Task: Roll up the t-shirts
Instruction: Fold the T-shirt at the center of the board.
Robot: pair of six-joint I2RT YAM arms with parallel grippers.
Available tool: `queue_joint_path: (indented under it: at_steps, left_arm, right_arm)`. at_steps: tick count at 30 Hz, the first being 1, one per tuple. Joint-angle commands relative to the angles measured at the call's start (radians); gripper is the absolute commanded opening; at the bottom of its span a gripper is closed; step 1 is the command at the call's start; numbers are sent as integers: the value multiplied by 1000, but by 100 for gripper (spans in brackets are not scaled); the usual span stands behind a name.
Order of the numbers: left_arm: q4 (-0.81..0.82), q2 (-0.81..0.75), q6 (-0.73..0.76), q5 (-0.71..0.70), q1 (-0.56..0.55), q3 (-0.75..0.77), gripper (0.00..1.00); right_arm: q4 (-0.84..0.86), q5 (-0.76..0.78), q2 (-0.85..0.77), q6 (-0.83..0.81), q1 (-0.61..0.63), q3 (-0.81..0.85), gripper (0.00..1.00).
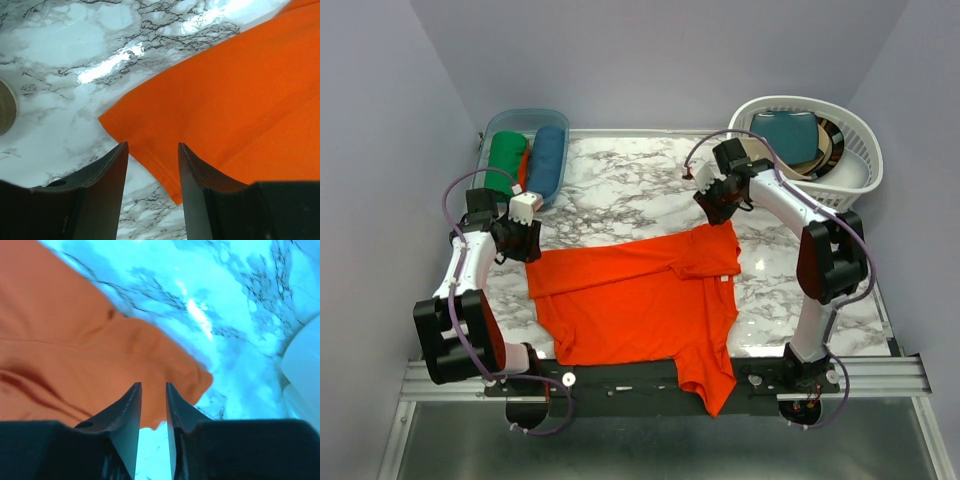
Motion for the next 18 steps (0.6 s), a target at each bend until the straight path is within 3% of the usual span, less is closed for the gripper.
queue_joint_path:
  at_steps: [1, 12, 18]
  left_arm:
    - [13, 10, -16, 16, 16, 8, 52]
    - [-44, 150, 71, 8, 16, 17, 34]
    - [-46, 261, 124, -72, 14, 36, 26]
  right_arm:
    - [76, 158, 103, -53, -26, 23, 31]
    - [107, 227, 122, -93, -40, -115, 27]
    - [79, 228, 94, -45, -38, -167, 27]
